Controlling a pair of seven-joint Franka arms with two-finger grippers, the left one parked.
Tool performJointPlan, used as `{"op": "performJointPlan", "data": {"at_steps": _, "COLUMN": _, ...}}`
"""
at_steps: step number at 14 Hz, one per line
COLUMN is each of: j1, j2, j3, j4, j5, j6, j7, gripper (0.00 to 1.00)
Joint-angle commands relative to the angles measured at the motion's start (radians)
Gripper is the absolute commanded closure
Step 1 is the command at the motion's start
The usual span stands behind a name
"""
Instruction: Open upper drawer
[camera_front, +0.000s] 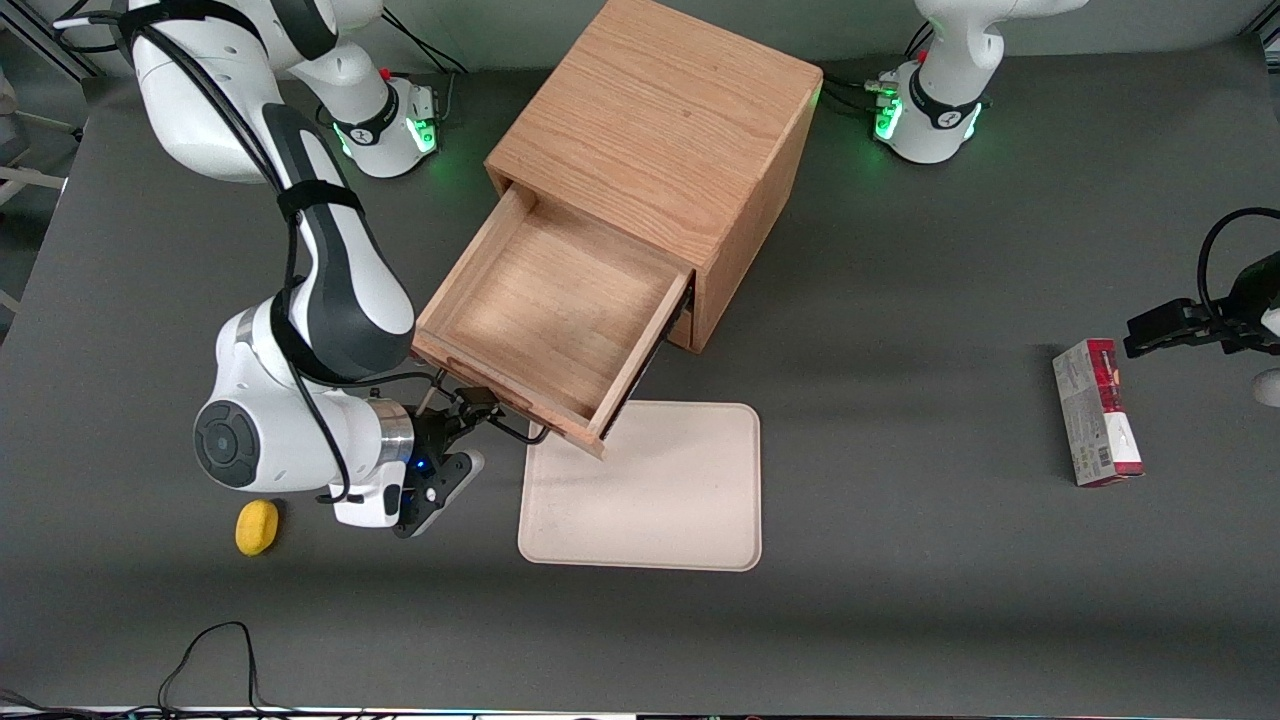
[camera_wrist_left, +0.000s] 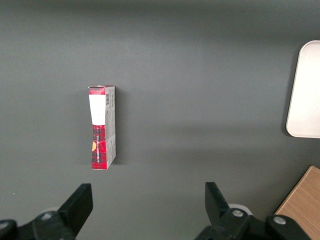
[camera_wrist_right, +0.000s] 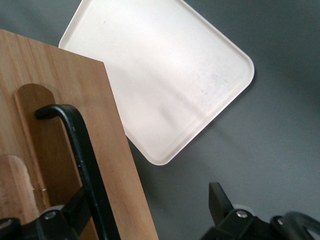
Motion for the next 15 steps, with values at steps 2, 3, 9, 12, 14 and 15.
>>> {"op": "performJointPlan", "data": {"at_steps": 2, "j1": -0.023, "j2": 0.041, "j3": 0.002, "j4": 0.073, "j5": 0.011, "j6": -0.003, "j7": -0.022, "gripper": 0.0}}
{"op": "performJointPlan", "data": {"at_steps": 3, "j1": -0.031, "j2": 0.042, "j3": 0.002, "j4": 0.081, "j5": 0.011, "j6": -0.004, "j7": -0.022, "gripper": 0.0}}
{"op": "performJointPlan", "data": {"at_steps": 9, "j1": -0.049, "j2": 0.035, "j3": 0.005, "j4": 0.104, "j5": 0.014, "j6": -0.009, "j7": -0.02, "gripper": 0.0}}
{"op": "performJointPlan", "data": {"at_steps": 12, "j1": -0.049, "j2": 0.021, "j3": 0.0, "j4": 0.119, "j5": 0.014, "j6": -0.036, "j7": -0.019, "gripper": 0.0}}
{"op": "performJointPlan", "data": {"at_steps": 14, "j1": -0.049, "j2": 0.009, "j3": -0.006, "j4": 0.153, "j5": 0.012, "j6": -0.074, "j7": -0.017, "gripper": 0.0}}
{"op": "performJointPlan", "data": {"at_steps": 15, "j1": -0.051, "j2": 0.001, "j3": -0.01, "j4": 0.161, "j5": 0.008, "j6": -0.096, "j7": -0.007, "gripper": 0.0}}
